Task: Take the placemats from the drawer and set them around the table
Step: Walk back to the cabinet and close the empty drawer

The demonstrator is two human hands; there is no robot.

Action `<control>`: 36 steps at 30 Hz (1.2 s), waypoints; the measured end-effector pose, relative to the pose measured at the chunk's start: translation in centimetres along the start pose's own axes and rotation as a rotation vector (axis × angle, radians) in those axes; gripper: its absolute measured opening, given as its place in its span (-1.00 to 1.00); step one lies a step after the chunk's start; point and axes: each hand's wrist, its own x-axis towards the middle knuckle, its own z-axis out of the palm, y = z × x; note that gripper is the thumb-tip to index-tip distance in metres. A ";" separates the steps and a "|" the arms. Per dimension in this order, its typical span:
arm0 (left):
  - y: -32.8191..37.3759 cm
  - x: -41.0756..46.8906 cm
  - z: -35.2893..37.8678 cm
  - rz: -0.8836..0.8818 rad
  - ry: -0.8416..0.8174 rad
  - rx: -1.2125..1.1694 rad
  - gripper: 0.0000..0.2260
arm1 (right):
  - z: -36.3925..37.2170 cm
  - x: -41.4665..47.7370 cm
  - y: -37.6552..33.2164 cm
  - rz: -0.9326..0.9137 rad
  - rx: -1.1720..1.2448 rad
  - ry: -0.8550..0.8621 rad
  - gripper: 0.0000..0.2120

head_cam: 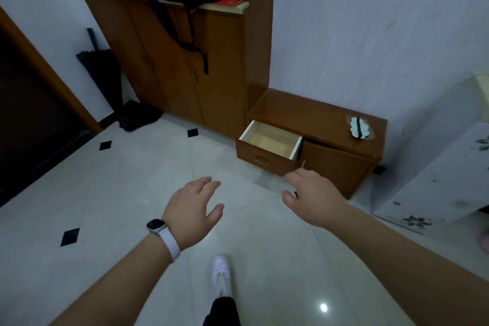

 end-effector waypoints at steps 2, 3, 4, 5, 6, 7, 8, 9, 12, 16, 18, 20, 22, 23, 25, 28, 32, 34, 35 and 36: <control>-2.5 3.8 0.6 0.032 0.006 -0.022 -0.48 | 0.0 3.5 -0.1 0.038 -0.009 0.013 -0.61; -3.8 5.8 0.8 0.047 0.002 -0.034 -0.48 | -0.1 5.2 -0.2 0.063 -0.003 0.021 -0.61; -5.1 7.8 0.9 0.061 -0.008 -0.046 -0.48 | -0.1 6.9 -0.4 0.083 0.001 0.033 -0.60; -6.4 9.8 0.9 0.078 -0.015 -0.055 -0.49 | -0.2 8.5 -0.6 0.098 -0.003 0.045 -0.60; -7.7 11.8 0.9 0.094 -0.020 -0.065 -0.49 | -0.3 10.2 -0.9 0.112 -0.013 0.050 -0.60; -8.9 13.7 0.8 0.108 -0.026 -0.075 -0.49 | -0.6 11.8 -1.3 0.126 -0.019 0.047 -0.60; -10.0 15.4 0.7 0.122 -0.032 -0.079 -0.49 | -0.9 13.3 -1.6 0.142 -0.021 0.042 -0.61; -11.0 17.1 0.6 0.143 -0.041 -0.076 -0.50 | -1.2 14.7 -2.0 0.156 -0.028 0.047 -0.61; -13.9 22.7 0.2 0.218 -0.048 -0.061 -0.49 | -2.0 18.4 -2.6 0.193 -0.050 0.078 -0.63; -15.0 27.9 0.2 0.289 -0.050 -0.100 -0.52 | -2.3 21.3 -2.5 0.230 -0.065 0.086 -0.67; -14.9 29.9 0.3 0.316 -0.047 -0.106 -0.54 | -2.4 22.6 -1.9 0.254 -0.080 0.085 -0.68; -14.9 31.6 0.7 0.337 -0.059 -0.098 -0.54 | -2.6 24.1 -1.1 0.273 -0.080 0.086 -0.69; -14.9 33.2 1.3 0.353 -0.078 -0.090 -0.53 | -2.4 25.3 -0.2 0.285 -0.075 0.093 -0.69; -14.8 34.0 1.7 0.357 -0.092 -0.084 -0.53 | -2.1 25.9 0.3 0.293 -0.067 0.092 -0.69; -14.6 35.7 2.6 0.367 -0.127 -0.070 -0.52 | -1.4 27.1 1.6 0.306 -0.036 0.079 -0.67; -14.6 38.5 4.7 0.383 -0.171 -0.057 -0.50 | 0.2 29.4 3.8 0.331 0.016 0.043 -0.62; -14.5 42.6 7.5 0.330 -0.261 -0.022 -0.45 | 2.4 33.2 7.1 0.320 0.062 0.001 -0.62; -14.4 44.8 9.1 0.315 -0.294 -0.011 -0.44 | 3.0 35.2 8.9 0.315 0.076 -0.019 -0.62; -14.3 45.9 10.0 0.310 -0.305 -0.010 -0.44 | 3.3 36.1 10.0 0.310 0.077 -0.026 -0.61; -14.1 47.3 10.9 0.308 -0.310 -0.008 -0.44 | 3.5 37.0 11.0 0.309 0.081 -0.030 -0.62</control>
